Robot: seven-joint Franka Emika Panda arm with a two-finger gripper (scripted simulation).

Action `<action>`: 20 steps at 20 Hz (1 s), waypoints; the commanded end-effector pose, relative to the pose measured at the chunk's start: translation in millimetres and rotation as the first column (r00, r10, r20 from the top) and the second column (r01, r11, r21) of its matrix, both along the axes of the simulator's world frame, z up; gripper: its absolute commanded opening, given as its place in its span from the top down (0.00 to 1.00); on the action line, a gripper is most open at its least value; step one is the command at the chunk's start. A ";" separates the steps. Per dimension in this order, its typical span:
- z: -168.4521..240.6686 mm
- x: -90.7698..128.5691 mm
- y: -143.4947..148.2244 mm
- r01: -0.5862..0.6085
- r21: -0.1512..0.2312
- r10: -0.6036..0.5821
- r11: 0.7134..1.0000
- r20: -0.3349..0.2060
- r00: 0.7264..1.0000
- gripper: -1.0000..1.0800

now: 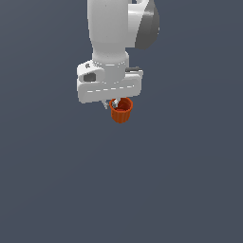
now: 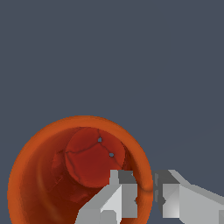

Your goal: Pick up the object and move it to a goal position.

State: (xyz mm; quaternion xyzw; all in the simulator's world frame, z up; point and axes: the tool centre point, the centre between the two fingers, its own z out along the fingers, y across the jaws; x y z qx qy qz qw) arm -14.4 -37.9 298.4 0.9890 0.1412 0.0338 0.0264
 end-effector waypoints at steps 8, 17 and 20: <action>97.4 10.9 6.2 0.000 0.000 0.000 1.000 0.000 1.000 1.00; 159.7 20.4 10.0 0.001 0.000 -0.001 1.000 0.000 1.000 1.00; 171.4 22.6 10.7 0.001 0.000 -0.001 1.000 0.000 1.000 1.00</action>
